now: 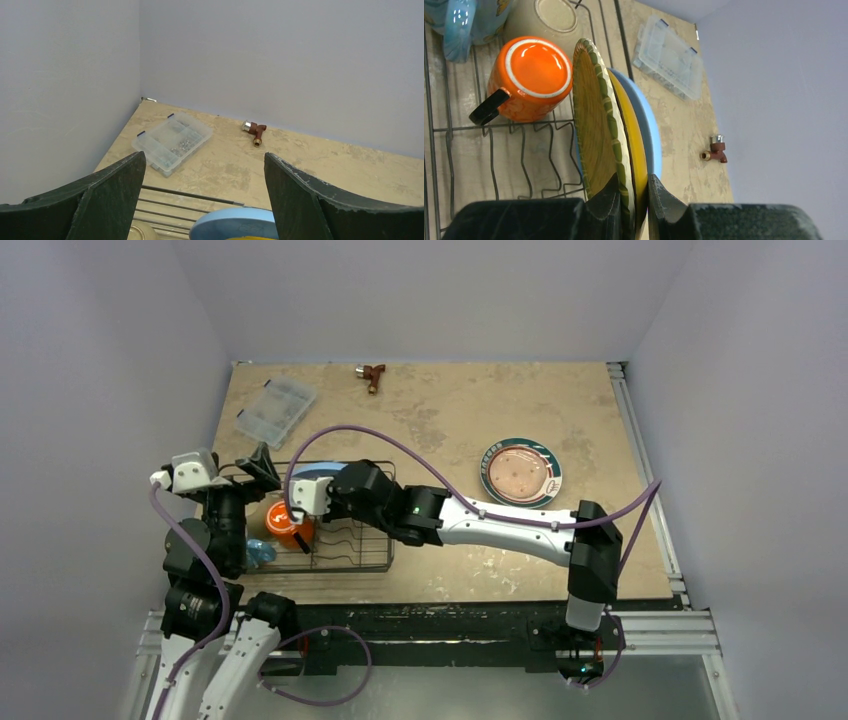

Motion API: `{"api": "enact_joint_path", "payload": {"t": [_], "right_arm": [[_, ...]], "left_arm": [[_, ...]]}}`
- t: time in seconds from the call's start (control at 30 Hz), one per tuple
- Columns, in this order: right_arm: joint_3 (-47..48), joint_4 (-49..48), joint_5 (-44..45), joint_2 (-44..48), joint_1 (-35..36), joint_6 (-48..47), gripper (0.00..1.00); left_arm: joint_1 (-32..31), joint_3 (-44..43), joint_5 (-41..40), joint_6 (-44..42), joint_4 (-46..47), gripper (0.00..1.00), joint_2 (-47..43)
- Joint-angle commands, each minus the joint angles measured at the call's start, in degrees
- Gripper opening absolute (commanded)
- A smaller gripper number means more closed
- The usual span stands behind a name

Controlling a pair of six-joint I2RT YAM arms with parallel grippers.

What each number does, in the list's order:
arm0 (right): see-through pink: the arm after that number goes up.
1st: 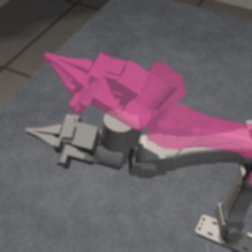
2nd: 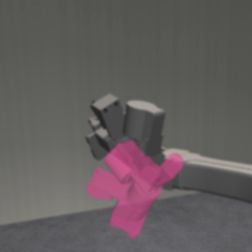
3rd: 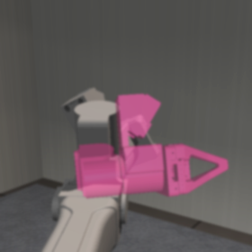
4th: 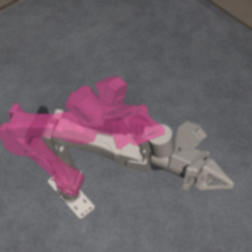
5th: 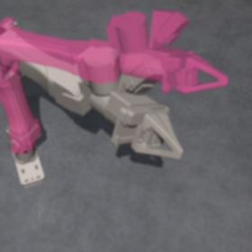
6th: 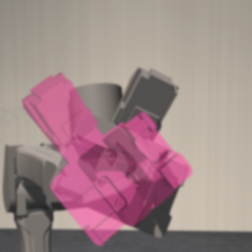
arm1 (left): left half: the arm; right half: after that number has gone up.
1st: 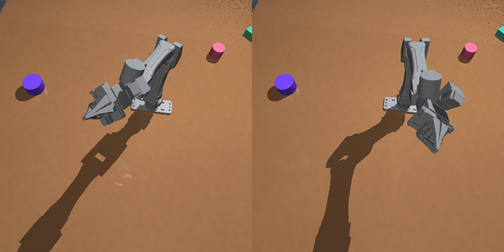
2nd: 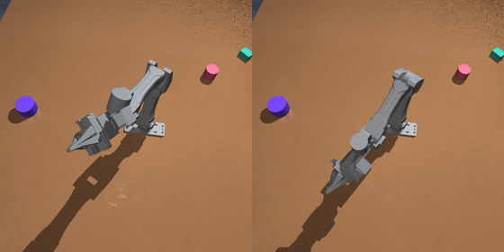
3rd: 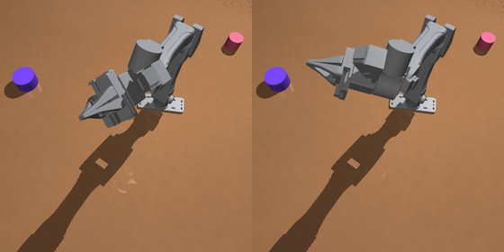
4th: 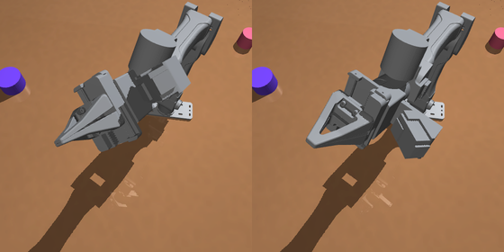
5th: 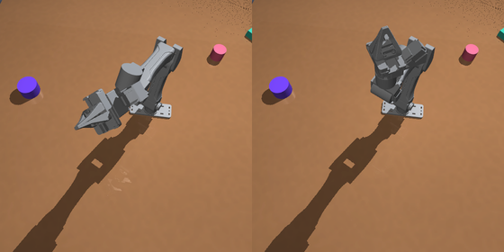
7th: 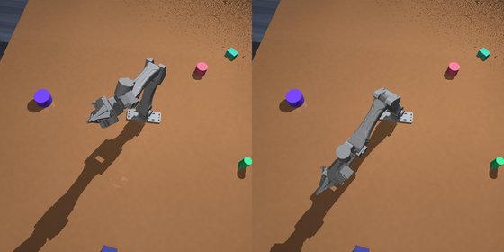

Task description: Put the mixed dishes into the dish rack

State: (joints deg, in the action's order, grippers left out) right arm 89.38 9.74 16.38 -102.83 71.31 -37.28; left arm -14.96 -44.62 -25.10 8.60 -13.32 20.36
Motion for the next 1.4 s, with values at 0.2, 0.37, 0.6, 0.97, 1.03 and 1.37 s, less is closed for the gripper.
{"api": "enact_joint_path", "payload": {"t": [0.2,0.37,0.6,0.97,1.03,1.37], "right_arm": [[4.2,-5.9,0.0,1.8,-0.2,-2.6,0.00],[3.2,-6.7,-0.8,0.9,-0.7,-2.3,0.00],[2.4,-7.0,-3.0,-0.6,-2.5,-1.4,0.00],[1.4,-7.1,-3.1,-2.1,-2.8,-0.9,0.04],[1.4,-7.2,-3.2,-2.4,-2.8,-0.7,0.08],[0.4,-6.6,-5.1,-2.5,-3.0,-0.8,0.10]], "left_arm": [[1.4,-0.7,1.9,1.4,1.5,0.87,0.7],[1.5,-0.8,2.1,1.6,1.5,0.87,0.8],[1.8,-0.9,2.8,1.9,1.5,0.87,1.0],[2.2,-0.9,3.4,2.3,1.5,0.86,1.5],[2.2,-0.9,3.4,2.3,1.4,0.86,1.4],[2.2,-0.8,3.5,2.4,1.3,0.86,1.4]]}}
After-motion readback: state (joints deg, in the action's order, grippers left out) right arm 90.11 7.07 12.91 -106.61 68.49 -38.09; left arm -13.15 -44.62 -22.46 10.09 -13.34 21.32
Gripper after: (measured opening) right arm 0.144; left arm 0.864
